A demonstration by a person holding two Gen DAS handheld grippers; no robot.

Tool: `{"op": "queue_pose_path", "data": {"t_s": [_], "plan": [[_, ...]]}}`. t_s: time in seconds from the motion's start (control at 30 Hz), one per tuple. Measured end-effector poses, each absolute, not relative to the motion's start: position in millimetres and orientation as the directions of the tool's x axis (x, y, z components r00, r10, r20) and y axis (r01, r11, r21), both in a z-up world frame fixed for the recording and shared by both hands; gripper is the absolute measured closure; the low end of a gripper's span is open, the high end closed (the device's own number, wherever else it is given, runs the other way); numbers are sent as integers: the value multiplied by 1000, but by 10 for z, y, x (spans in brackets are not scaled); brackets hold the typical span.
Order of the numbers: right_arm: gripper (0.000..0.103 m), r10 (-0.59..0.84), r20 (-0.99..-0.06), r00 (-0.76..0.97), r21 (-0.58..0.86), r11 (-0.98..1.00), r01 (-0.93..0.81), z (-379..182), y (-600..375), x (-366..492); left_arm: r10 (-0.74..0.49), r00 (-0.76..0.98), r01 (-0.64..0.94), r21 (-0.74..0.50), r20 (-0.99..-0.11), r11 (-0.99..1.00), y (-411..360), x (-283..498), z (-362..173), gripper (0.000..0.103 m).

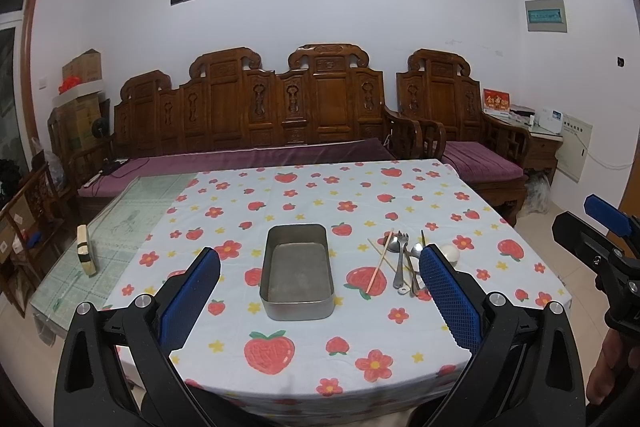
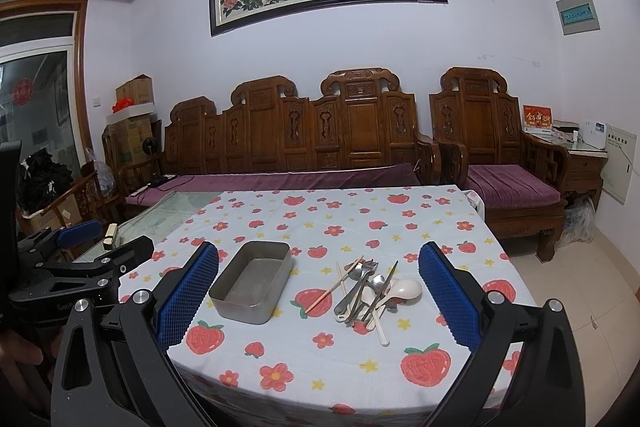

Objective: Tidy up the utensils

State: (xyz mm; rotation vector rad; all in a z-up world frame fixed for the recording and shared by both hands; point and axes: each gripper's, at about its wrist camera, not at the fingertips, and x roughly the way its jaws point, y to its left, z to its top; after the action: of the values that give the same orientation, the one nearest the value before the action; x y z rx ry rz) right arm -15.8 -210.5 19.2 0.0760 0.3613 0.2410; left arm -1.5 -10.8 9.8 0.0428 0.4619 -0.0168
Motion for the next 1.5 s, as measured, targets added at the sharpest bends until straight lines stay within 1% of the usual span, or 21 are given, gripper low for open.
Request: {"op": "queue_pose_path", "data": {"t_s": [0.4,0.7,0.97,1.17,1.3,1.37,1.47,1.5], "plan": [[2,248,-341,907,118,968,-221,220,-2092,-201,-14,891,35,39,-455,999,-285,-35,120,6],[2,255,-366,895,131,966,-222,117,-2113,-93,-25,857,53,41,-515,998,-226,131,-75,6],[2,253,-400,881,118,967,-225,-199,-2207,138,-63,803,105,37,-593,994,-196,348,-381,6],[2,229,-437,870,97,973,-208,-450,-2279,385,-82,751,164,64,-656,984,-310,563,-679,6],[2,221,-457,862,102,975,-195,-656,-2361,587,-128,707,210,34,-695,977,-362,708,-853,6],[2,217,-469,856,103,976,-191,-761,-2392,683,-138,684,235,38,-716,971,-400,774,-929,6],[6,220,-497,839,90,975,-202,-950,-2421,845,-153,664,256,30,-732,966,-434,863,-1024,6],[10,226,-511,829,89,974,-211,-1021,-2430,905,-159,658,262,26,-736,965,-442,899,-1049,6]]}}
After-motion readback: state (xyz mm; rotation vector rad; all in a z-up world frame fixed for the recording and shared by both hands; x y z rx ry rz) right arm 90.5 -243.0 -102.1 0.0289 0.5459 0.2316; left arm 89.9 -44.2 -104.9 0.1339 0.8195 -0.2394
